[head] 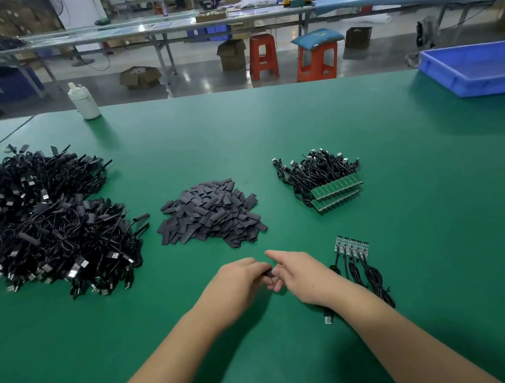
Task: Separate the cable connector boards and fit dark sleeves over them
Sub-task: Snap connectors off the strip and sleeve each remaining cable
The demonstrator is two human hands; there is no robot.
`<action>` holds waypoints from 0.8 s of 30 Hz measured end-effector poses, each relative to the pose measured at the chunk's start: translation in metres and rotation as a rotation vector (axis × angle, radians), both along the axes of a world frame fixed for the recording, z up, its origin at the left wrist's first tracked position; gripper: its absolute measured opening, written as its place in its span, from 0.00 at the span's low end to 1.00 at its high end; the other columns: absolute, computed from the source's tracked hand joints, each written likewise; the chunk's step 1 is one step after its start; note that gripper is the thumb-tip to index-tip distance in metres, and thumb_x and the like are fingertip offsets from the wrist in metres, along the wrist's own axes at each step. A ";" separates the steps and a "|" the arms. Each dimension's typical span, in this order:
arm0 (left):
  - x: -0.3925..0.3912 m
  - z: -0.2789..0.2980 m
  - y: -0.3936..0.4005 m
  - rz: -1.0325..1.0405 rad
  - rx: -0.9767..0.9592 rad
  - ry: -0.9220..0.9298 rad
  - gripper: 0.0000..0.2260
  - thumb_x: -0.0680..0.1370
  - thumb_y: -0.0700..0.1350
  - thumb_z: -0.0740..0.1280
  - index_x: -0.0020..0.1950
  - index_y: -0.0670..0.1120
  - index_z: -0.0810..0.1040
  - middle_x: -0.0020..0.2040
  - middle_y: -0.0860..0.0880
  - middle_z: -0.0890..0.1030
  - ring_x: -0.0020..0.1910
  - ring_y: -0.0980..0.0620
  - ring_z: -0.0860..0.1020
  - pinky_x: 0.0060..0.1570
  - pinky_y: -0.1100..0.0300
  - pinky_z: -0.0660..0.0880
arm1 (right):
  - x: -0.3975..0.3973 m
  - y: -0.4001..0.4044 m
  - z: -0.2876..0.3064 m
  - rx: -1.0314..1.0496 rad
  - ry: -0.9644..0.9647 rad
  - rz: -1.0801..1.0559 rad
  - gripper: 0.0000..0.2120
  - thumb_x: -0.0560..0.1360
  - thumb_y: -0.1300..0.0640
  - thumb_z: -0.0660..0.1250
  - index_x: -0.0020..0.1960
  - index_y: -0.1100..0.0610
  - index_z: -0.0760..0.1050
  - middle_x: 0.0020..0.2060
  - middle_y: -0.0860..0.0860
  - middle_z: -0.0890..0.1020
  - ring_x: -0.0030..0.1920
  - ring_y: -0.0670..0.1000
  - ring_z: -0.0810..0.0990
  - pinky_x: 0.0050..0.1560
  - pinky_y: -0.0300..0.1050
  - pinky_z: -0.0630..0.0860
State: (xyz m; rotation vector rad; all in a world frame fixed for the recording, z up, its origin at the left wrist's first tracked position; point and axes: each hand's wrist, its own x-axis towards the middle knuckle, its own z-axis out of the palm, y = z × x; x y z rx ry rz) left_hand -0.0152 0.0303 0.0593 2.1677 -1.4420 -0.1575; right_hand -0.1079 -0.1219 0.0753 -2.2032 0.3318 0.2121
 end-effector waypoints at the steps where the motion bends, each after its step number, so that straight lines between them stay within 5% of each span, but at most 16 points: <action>1: -0.001 -0.001 -0.001 -0.003 0.008 -0.034 0.08 0.80 0.45 0.65 0.56 0.49 0.81 0.45 0.50 0.80 0.45 0.52 0.79 0.50 0.59 0.74 | 0.000 0.002 0.001 -0.035 0.009 0.023 0.25 0.82 0.64 0.53 0.78 0.56 0.58 0.50 0.56 0.83 0.53 0.53 0.82 0.51 0.34 0.74; 8: -0.003 0.006 -0.004 -0.037 0.184 -0.323 0.09 0.76 0.38 0.65 0.55 0.45 0.77 0.47 0.47 0.77 0.46 0.46 0.76 0.49 0.55 0.73 | 0.001 0.006 0.001 -0.101 0.005 0.042 0.25 0.81 0.63 0.53 0.78 0.55 0.58 0.47 0.53 0.84 0.49 0.51 0.81 0.53 0.41 0.74; 11: -0.006 0.007 -0.004 -0.059 0.104 -0.457 0.25 0.63 0.31 0.72 0.60 0.39 0.79 0.54 0.42 0.81 0.41 0.45 0.79 0.43 0.57 0.78 | 0.003 0.006 -0.003 -0.083 -0.026 -0.053 0.20 0.81 0.63 0.54 0.72 0.57 0.66 0.43 0.51 0.85 0.48 0.51 0.82 0.55 0.48 0.78; 14: -0.011 0.009 -0.006 0.142 -0.084 -0.081 0.33 0.72 0.29 0.63 0.76 0.44 0.64 0.76 0.47 0.63 0.59 0.52 0.75 0.56 0.63 0.71 | 0.008 0.007 -0.002 0.264 -0.021 -0.297 0.20 0.81 0.66 0.55 0.71 0.60 0.69 0.40 0.52 0.85 0.40 0.50 0.83 0.50 0.48 0.80; 17: -0.017 0.009 -0.012 0.381 -0.336 0.656 0.22 0.81 0.40 0.63 0.75 0.48 0.65 0.69 0.52 0.73 0.64 0.58 0.75 0.65 0.65 0.70 | 0.013 0.006 0.008 0.704 -0.127 -0.458 0.14 0.80 0.68 0.59 0.63 0.65 0.77 0.43 0.57 0.86 0.40 0.49 0.84 0.45 0.42 0.81; 19: -0.024 0.005 -0.012 0.297 -0.316 1.035 0.14 0.82 0.43 0.62 0.68 0.44 0.72 0.62 0.48 0.80 0.62 0.52 0.78 0.66 0.59 0.71 | 0.018 0.005 0.017 0.990 -0.225 -0.529 0.10 0.81 0.66 0.60 0.59 0.63 0.77 0.47 0.57 0.86 0.47 0.52 0.86 0.46 0.44 0.82; 22: -0.039 -0.001 -0.010 0.183 -0.274 1.127 0.09 0.83 0.38 0.61 0.61 0.36 0.73 0.46 0.44 0.83 0.44 0.48 0.83 0.47 0.58 0.78 | 0.027 0.003 0.025 1.253 -0.342 -0.624 0.09 0.82 0.67 0.58 0.57 0.64 0.75 0.48 0.59 0.86 0.49 0.55 0.86 0.53 0.47 0.82; 24: -0.036 0.003 -0.008 0.243 -0.315 1.113 0.07 0.83 0.38 0.61 0.60 0.40 0.74 0.40 0.46 0.80 0.31 0.50 0.79 0.31 0.59 0.76 | 0.032 0.002 0.024 1.145 -0.353 -0.599 0.08 0.81 0.66 0.60 0.58 0.63 0.75 0.50 0.59 0.86 0.51 0.53 0.86 0.57 0.47 0.81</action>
